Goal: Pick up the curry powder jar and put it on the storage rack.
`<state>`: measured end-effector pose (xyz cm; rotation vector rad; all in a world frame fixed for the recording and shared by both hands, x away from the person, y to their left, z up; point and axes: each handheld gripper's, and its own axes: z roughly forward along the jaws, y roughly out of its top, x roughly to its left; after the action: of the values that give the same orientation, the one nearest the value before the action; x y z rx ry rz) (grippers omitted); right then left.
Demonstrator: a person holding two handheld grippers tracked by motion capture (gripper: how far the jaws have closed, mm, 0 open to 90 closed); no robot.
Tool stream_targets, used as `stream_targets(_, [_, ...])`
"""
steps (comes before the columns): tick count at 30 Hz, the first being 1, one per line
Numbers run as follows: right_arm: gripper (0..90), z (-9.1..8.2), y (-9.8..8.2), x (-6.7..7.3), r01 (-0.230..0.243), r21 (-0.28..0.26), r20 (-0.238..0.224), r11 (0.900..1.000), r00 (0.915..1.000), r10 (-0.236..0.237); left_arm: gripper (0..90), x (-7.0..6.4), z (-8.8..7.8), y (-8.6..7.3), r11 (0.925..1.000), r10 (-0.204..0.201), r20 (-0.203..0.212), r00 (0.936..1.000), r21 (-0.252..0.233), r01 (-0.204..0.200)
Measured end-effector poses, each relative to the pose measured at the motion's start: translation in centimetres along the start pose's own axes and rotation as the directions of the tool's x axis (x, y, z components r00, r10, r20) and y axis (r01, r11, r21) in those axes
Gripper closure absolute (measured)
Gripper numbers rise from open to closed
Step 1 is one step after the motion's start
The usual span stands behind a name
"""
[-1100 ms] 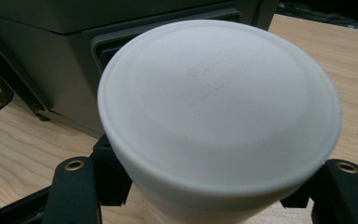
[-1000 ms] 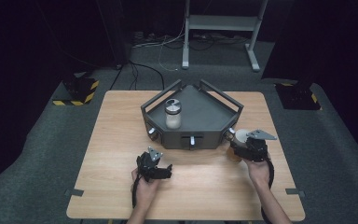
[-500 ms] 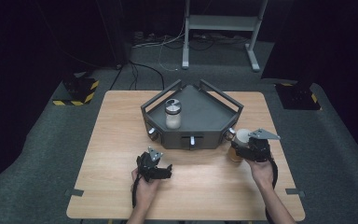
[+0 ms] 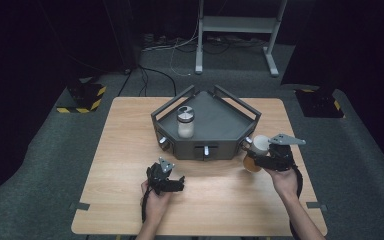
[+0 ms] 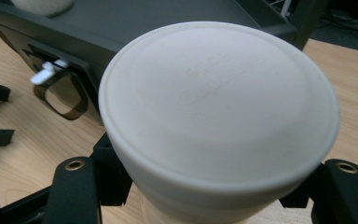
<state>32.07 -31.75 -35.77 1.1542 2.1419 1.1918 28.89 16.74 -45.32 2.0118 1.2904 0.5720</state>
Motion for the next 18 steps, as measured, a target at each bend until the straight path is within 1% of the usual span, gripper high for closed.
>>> stream_targets(2, [35.4,-0.2,0.2,0.0,0.008,-0.001,-0.004,1.0,1.0,-0.008,7.6,0.0,0.0,0.0,1.0,0.0,0.0,1.0,0.0,0.0])
stream_targets(6, [35.3,-1.0,1.7,0.3,0.026,-0.004,-0.035,1.0,0.999,-0.026,7.6,0.0,0.0,0.0,1.0,0.001,0.0,1.0,0.0,-0.001])
stream_targets(8, [35.3,-1.1,1.9,0.3,0.029,-0.004,-0.043,1.0,0.9986,-0.029,7.6,0.0,0.0,0.0,1.0,0.001,0.0,1.0,0.0,-0.001])
stream_targets(9, [35.3,-1.3,2.5,0.3,0.037,-0.002,-0.057,0.999,0.9977,-0.037,7.6,0.0,0.0,0.0,1.0,0.001,0.0,1.0,0.001,-0.001])
stream_targets(18, [35.3,-2.0,4.7,0.6,0.06,-0.015,-0.101,0.998,0.9929,-0.061,7.6,0.0,0.0,0.0,1.0,0.0,0.0,1.0,0.0,0.0])
